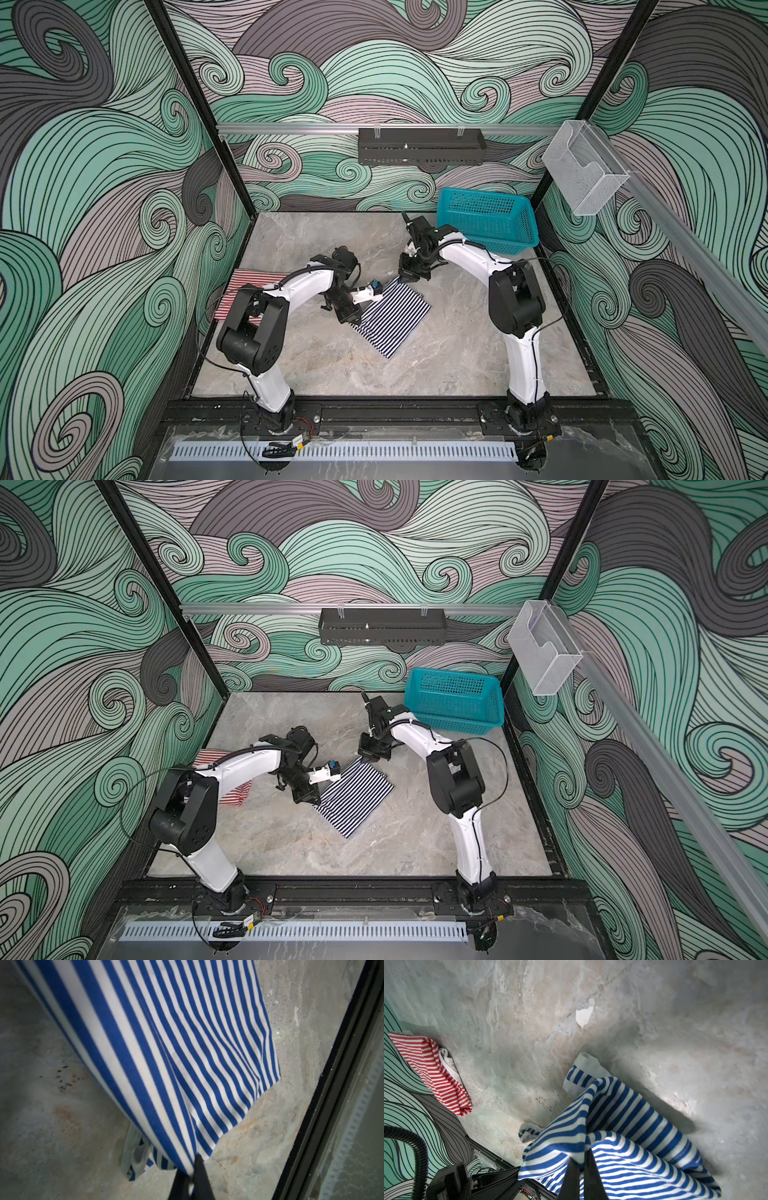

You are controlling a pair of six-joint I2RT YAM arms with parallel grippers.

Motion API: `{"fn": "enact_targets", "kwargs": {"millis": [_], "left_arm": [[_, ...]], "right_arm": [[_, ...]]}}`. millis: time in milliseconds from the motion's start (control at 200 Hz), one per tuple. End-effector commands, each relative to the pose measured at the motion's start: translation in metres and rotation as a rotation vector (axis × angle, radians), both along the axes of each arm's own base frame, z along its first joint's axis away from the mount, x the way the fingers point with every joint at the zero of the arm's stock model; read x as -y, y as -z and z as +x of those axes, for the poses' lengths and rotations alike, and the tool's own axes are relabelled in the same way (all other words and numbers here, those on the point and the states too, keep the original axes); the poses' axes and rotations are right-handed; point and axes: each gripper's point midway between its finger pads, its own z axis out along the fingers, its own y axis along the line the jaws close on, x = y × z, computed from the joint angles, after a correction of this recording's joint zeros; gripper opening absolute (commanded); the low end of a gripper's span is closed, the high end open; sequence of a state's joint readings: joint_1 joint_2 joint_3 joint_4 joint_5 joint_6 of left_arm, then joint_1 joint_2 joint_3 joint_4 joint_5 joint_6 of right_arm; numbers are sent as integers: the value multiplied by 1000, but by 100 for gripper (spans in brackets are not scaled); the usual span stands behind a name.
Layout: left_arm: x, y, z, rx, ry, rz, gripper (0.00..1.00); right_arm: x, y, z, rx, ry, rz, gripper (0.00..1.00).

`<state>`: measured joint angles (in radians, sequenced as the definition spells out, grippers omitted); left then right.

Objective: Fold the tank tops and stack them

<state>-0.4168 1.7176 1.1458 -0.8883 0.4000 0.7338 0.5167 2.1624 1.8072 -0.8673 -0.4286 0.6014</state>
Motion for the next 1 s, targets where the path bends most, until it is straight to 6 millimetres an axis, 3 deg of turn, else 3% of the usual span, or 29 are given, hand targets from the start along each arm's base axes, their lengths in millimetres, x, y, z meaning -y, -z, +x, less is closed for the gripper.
{"fn": "enact_targets", "kwargs": {"millis": [0,60,235,360,486,596,791,996], "left_arm": [[4,-10,4,17,15,-40,0],[0,-7,5,20,8,-25,0],[-15,5,32,130,-108,33,9],[-28,1,52,245,-196,69,12],[-41,-9,69,377,-266,110,19],[-47,-8,78,406,-305,146,29],[-67,14,98,419,-372,301,31],[-73,23,109,437,-392,348,31]], "right_arm": [[-6,-11,13,32,-17,25,0],[-8,-7,17,28,-17,25,0],[-17,-9,25,43,-32,54,33],[-18,-23,27,98,-35,72,42],[-15,-32,21,132,-23,79,41],[-20,-26,14,130,-22,89,33],[-36,-12,15,112,-22,116,13],[-49,3,30,97,-4,133,10]]}}
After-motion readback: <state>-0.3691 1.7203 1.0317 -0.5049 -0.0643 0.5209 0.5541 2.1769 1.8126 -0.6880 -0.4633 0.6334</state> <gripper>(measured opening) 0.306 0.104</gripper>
